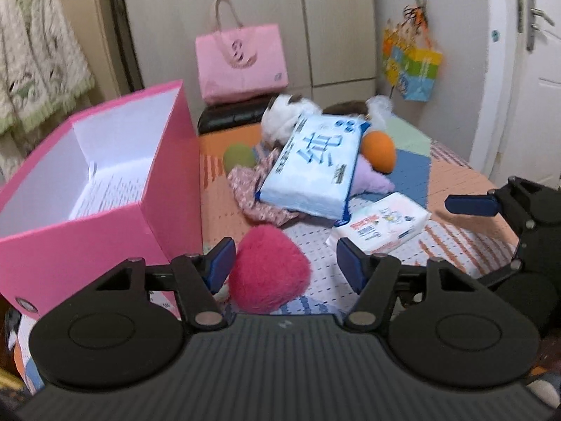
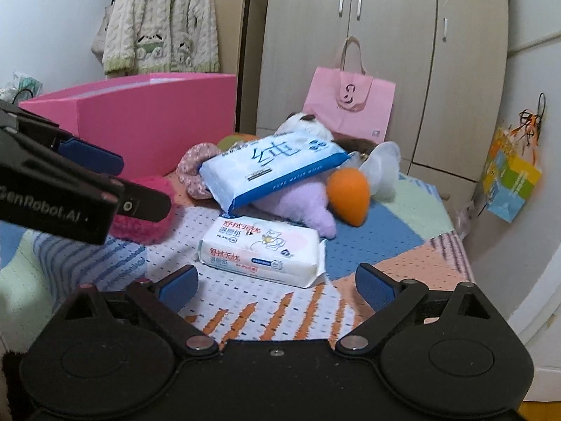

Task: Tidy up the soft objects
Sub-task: 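Close the left gripper on the pink pompom ball while the right gripper grasps the small white wipes pack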

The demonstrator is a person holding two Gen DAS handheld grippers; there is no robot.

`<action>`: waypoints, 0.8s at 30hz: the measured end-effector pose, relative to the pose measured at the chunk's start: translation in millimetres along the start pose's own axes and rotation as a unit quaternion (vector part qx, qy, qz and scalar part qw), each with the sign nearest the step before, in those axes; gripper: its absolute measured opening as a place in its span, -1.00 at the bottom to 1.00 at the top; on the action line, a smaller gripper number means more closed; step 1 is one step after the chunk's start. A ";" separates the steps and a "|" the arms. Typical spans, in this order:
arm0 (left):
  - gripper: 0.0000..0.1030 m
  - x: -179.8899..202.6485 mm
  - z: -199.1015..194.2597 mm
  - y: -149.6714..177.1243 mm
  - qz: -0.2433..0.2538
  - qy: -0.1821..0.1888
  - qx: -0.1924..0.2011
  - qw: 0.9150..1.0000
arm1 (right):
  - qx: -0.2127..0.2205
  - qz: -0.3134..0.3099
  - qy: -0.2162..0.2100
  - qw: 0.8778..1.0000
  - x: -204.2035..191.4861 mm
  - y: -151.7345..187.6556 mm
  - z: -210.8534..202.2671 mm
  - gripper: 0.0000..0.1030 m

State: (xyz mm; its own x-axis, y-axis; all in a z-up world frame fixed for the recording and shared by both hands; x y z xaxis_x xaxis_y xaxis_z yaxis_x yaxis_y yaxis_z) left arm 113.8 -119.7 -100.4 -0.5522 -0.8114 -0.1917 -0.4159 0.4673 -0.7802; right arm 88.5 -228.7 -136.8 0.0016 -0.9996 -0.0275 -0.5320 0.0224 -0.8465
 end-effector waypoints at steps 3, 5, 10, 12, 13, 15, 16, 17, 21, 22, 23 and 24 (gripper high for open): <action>0.19 -2.5 8.2 1.9 -0.024 0.013 -0.018 0.999 | 0.004 0.004 -0.002 1.000 -1.5 -1.2 5.0 0.91; 0.19 -1.3 11.6 3.4 -0.025 -0.008 -0.017 1.000 | 0.004 0.013 -0.004 1.000 -0.5 -2.5 9.4 0.92; 0.19 -3.4 21.3 3.3 -0.031 -0.018 -0.023 0.999 | 0.000 0.049 -0.015 0.999 3.2 -5.0 20.4 0.93; 0.19 -4.5 24.7 3.6 -0.032 -0.022 -0.026 0.999 | 0.000 0.059 -0.017 0.998 4.0 -5.2 23.3 0.95; 0.20 -5.5 26.3 4.0 -0.033 -0.021 -0.028 0.999 | 0.002 0.061 -0.015 0.998 3.3 -5.3 24.4 0.95; 0.20 -8.1 29.2 5.3 -0.043 -0.018 -0.032 0.998 | 0.006 0.060 -0.010 0.998 0.1 -5.2 26.2 0.97; 0.20 -9.1 30.9 6.2 -0.048 -0.015 -0.034 0.998 | 0.008 0.060 -0.009 0.998 -1.6 -5.2 27.0 0.98; 0.20 -9.6 32.8 7.2 -0.052 -0.013 -0.036 0.998 | 0.009 0.060 -0.010 0.998 -3.0 -5.4 27.8 0.99; 0.20 -15.3 39.6 11.3 -0.088 -0.002 -0.041 0.995 | 0.018 0.056 -0.009 0.998 -8.0 -6.3 32.9 1.00; 0.20 -15.6 39.4 11.8 -0.091 -0.002 -0.038 0.995 | 0.019 0.061 -0.009 0.998 -7.9 -6.6 34.1 1.00; 0.20 -15.9 39.6 11.7 -0.093 -0.003 -0.037 0.995 | 0.020 0.065 -0.009 0.998 -8.0 -6.7 34.7 1.00; 0.20 -15.9 39.7 11.6 -0.094 -0.002 -0.037 0.995 | 0.022 0.068 -0.007 0.997 -8.3 -6.7 35.5 1.00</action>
Point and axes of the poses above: each gripper's, at about its wrist camera, not at the fingertips, and z roughly the way its jaws point, x to its right, y to its underside, the point moved 3 cm from there along z, roughly the way its jaws point, and after that the axes turned 8 degrees about z, right-handed, at the moved point
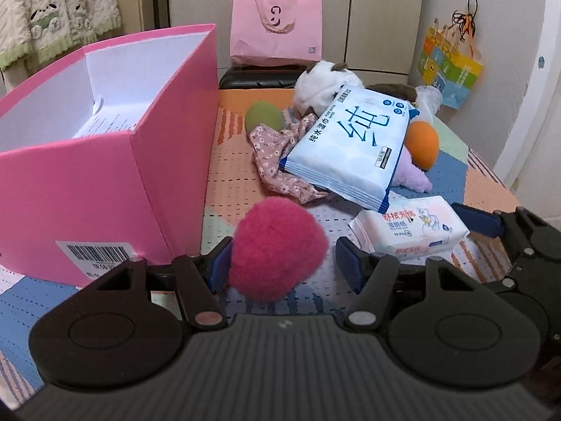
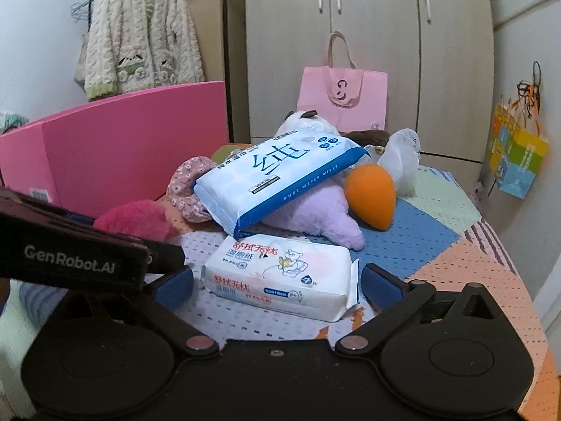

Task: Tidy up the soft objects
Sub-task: 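Close the left gripper on the pink pompom ball while the right gripper grasps the small white wipes pack, then carry the pompom and small wipes pack over the pink shoebox with both tools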

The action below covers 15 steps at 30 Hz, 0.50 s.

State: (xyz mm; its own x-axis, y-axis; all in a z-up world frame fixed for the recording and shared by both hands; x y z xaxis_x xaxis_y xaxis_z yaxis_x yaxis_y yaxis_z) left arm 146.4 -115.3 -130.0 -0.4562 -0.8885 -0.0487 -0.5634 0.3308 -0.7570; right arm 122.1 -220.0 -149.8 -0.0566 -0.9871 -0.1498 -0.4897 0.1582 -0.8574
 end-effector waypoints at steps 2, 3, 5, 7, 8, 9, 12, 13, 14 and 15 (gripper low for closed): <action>0.20 0.0 0.3 -0.2 -0.003 0.002 0.003 1.000 | 0.008 -0.001 0.004 1.000 -1.8 0.7 1.3 1.00; 0.19 -0.8 0.4 0.0 -0.005 0.003 0.005 1.000 | 0.011 -0.002 0.005 1.000 -2.4 0.8 2.0 1.00; 0.19 -1.9 0.9 0.2 -0.006 0.005 0.008 1.000 | 0.014 -0.002 0.005 1.000 -2.7 0.7 2.6 1.00; 0.03 -1.9 1.4 0.8 -0.005 0.001 0.011 1.000 | 0.017 0.000 0.005 1.000 -2.2 0.9 2.7 0.98; -0.01 -1.6 1.6 1.1 -0.003 -0.005 0.013 1.000 | 0.019 0.001 0.006 1.000 -1.9 1.0 2.2 0.89; -0.05 -1.7 1.1 1.9 -0.001 -0.008 0.015 1.000 | 0.023 0.003 0.009 1.000 -1.6 1.6 1.0 0.75; -0.09 -1.7 0.8 3.2 0.000 -0.009 0.023 1.000 | 0.030 0.005 0.010 0.999 -1.5 3.4 -2.0 0.69; -0.11 -1.6 0.7 3.7 0.001 -0.009 0.025 1.000 | 0.033 0.003 0.011 0.999 -1.9 4.4 -2.5 0.69; -0.12 -1.7 0.5 3.9 0.001 -0.009 0.027 1.000 | 0.036 0.003 0.013 0.999 -2.1 5.3 -3.3 0.68; -0.13 -2.3 0.3 3.9 0.000 -0.009 0.029 1.000 | 0.039 0.004 0.015 0.999 -2.7 6.0 -4.0 0.68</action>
Point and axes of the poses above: each gripper's, at about its wrist camera, not at the fingertips, and z roughly the way its jaws point, x to its right, y to its underside, the point moved 3 cm from there along z, roughly the way its jaws point, and after that the axes turned 8 degrees about z, right-handed, at the moved point
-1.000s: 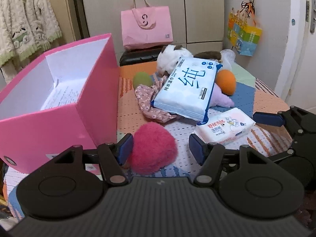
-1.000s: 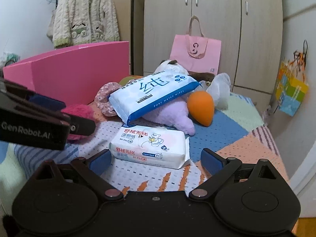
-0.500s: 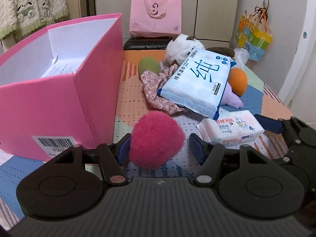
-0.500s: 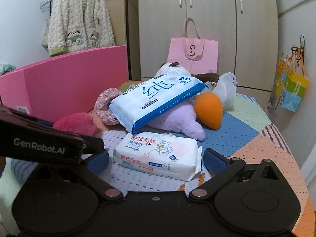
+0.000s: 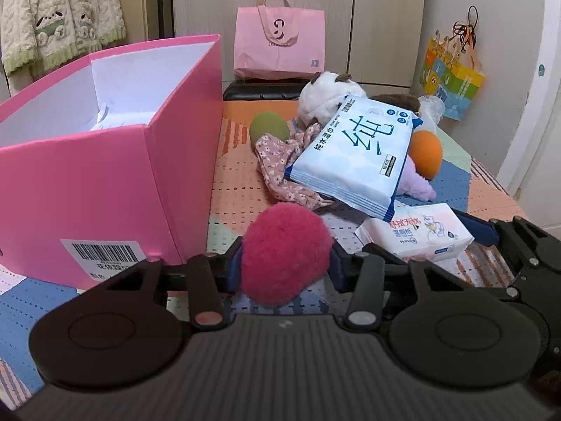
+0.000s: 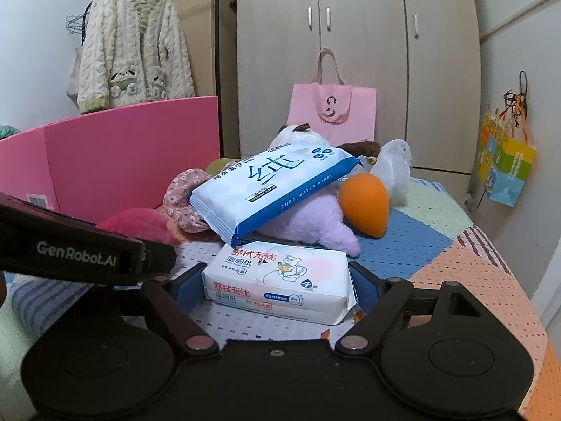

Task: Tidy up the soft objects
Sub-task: 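Carry the pompom and small wipes pack over the pink shoebox with both tools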

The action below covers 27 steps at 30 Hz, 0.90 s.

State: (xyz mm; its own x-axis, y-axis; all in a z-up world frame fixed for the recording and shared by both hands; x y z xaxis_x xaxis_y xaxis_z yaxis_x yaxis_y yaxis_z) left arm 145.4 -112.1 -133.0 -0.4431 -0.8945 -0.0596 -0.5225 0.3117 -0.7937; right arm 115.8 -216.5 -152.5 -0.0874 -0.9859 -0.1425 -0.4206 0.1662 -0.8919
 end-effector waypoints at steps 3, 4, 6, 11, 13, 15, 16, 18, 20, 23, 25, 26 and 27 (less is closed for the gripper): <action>-0.14 -1.7 -1.7 1.1 -0.007 0.004 0.017 1.000 | 0.005 -0.001 0.005 1.000 -1.1 1.3 -3.6 0.66; -0.14 -0.6 -2.0 2.3 -0.006 0.002 0.024 1.000 | 0.006 0.001 0.006 1.000 -0.6 1.9 -4.8 0.66; -0.14 2.1 -2.9 5.2 0.001 0.000 0.029 1.000 | 0.005 0.003 0.007 1.000 0.3 3.2 -7.3 0.66; -0.15 2.7 -12.1 4.6 -0.001 0.008 0.049 0.999 | 0.003 0.005 0.013 1.000 4.0 5.8 -15.1 0.66; -0.15 2.2 -17.3 4.1 -0.001 0.009 0.055 0.998 | 0.001 0.008 0.015 1.000 6.0 6.4 -18.7 0.66; -0.15 0.6 -21.7 3.7 -0.004 0.016 0.059 0.998 | 0.001 0.012 0.015 1.000 8.5 6.4 -22.7 0.66; -0.15 -0.7 -23.9 3.7 -0.008 0.024 0.060 0.998 | 0.000 0.017 0.011 1.000 10.2 6.6 -25.2 0.66; -0.15 -3.3 -26.9 3.9 -0.013 0.035 0.058 0.998 | -0.004 0.026 0.005 1.000 13.0 6.5 -29.1 0.66; -0.15 -4.3 -28.8 4.8 -0.012 0.043 0.054 0.998 | -0.004 0.028 0.006 1.000 14.9 6.7 -33.5 0.66; -0.15 -5.9 -31.2 6.4 -0.010 0.060 0.040 0.997 | -0.002 0.024 0.010 1.000 15.4 6.0 -39.6 0.66; -0.15 -7.8 -32.1 8.3 -0.012 0.072 0.026 0.997 | -0.003 0.022 0.008 1.000 14.5 4.9 -43.7 0.66; -0.15 -9.0 -32.9 9.3 -0.011 0.077 0.020 0.997 | -0.005 0.022 0.006 1.000 13.7 4.2 -45.3 0.66; -0.15 -10.3 -34.7 10.2 -0.011 0.082 0.016 0.996 | -0.008 0.022 0.004 1.000 12.9 3.8 -47.1 0.66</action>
Point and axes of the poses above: each gripper's, at about its wrist camera, not at the fingertips, and z roughly the way its jaws point, x to its right, y to its underside, the point moved 3 cm from there along z, roughly the way its jaws point, and after that the axes turned 8 degrees about z, right-handed, at the moved point
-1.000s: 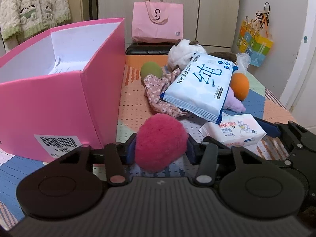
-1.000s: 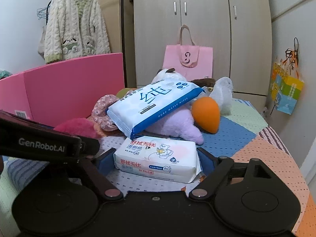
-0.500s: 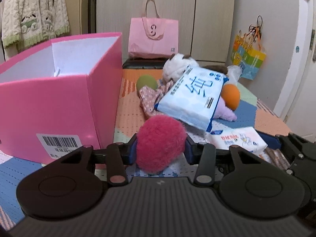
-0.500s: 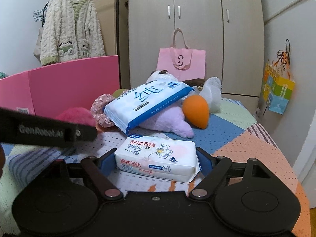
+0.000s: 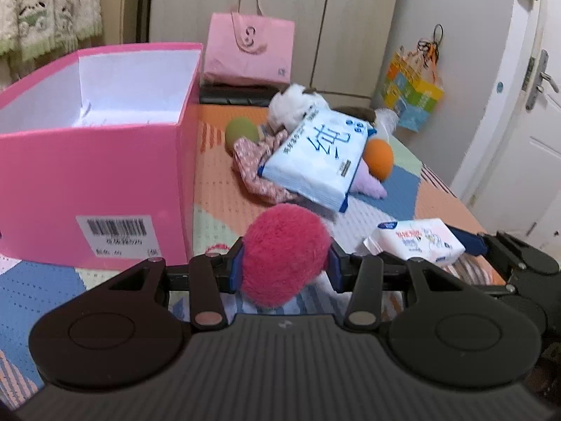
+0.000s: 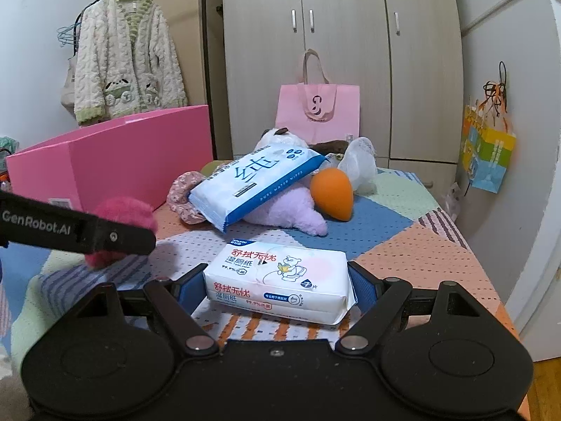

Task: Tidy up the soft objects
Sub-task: 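Carry the pompom and small wipes pack over the pink shoebox with both tools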

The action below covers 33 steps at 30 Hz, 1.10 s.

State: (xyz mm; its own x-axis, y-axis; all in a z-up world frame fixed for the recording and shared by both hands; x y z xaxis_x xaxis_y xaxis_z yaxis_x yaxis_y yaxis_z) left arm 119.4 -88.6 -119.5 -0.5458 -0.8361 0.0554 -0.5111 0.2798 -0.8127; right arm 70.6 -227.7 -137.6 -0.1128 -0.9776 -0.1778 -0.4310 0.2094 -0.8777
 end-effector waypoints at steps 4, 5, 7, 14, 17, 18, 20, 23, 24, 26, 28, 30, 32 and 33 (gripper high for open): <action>-0.15 -5.3 -9.8 2.6 0.000 0.012 -0.014 1.000 | -0.011 0.005 -0.014 1.000 -3.2 -1.5 -6.2 0.66; -0.15 -7.4 -11.8 3.0 -0.002 0.016 -0.020 1.000 | -0.015 0.008 -0.019 1.000 -4.4 -2.7 -7.3 0.66; -0.15 -11.9 -15.3 4.2 -0.008 0.023 -0.030 0.999 | -0.021 0.010 -0.031 0.999 -8.5 -5.0 -11.4 0.66; -0.15 -33.4 -25.5 11.0 -0.022 0.022 -0.066 0.997 | -0.055 0.000 -0.070 0.996 -29.8 -7.0 -20.0 0.66; -0.15 -42.3 -33.9 10.8 -0.028 0.033 -0.084 0.995 | -0.072 -0.001 -0.089 0.993 -40.7 -12.8 -26.3 0.66; -0.15 -45.2 -36.4 10.4 -0.029 0.038 -0.089 0.995 | -0.079 0.000 -0.097 0.992 -44.4 -15.4 -28.4 0.66; -0.15 -52.6 -40.0 9.5 -0.035 0.042 -0.100 0.994 | -0.092 -0.004 -0.114 0.989 -52.8 -19.7 -31.7 0.66; -0.15 -63.9 -48.7 7.0 -0.044 0.044 -0.101 0.993 | -0.104 -0.013 -0.131 0.986 -67.2 -27.3 -35.5 0.66; -0.15 -66.4 -52.1 5.9 -0.043 0.044 -0.100 0.993 | -0.107 -0.015 -0.136 0.985 -71.4 -29.8 -36.8 0.66; -0.15 -72.0 -61.1 2.4 -0.041 0.044 -0.096 0.994 | -0.111 -0.020 -0.150 0.982 -82.2 -35.6 -40.6 0.66; -0.15 -77.5 -69.9 -1.0 -0.036 0.050 -0.099 0.993 | -0.116 -0.026 -0.164 0.979 -91.8 -40.6 -44.2 0.66; -0.15 -84.2 -78.4 -4.0 -0.035 0.062 -0.106 0.992 | -0.124 -0.031 -0.178 0.976 -101.3 -46.0 -47.0 0.66; -0.15 -91.2 -85.7 -6.9 -0.034 0.072 -0.113 0.990 | -0.132 -0.036 -0.191 0.972 -111.3 -51.7 -49.0 0.66; -0.15 -94.2 -89.4 -8.8 -0.031 0.074 -0.115 0.990 | -0.134 -0.039 -0.197 0.970 -116.2 -55.1 -49.8 0.66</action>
State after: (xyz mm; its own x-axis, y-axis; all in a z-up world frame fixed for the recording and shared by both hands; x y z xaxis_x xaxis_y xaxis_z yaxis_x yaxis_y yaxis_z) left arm 115.9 29.9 -65.7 -0.5906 -0.7820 0.1990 -0.6749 0.3435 -0.6531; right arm 62.9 -124.6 -46.4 0.2579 -0.9127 -0.3171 -0.6474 0.0803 -0.7579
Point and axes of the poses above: each gripper's, at about its wrist camera, not at the fingertips, and z roughly the way its jaws point, x to its right, y to its underside, the point moved 3 cm from there along z, roughly the way its jaws point, and after that the axes turned 8 degrees about z, right-handed, at the moved point
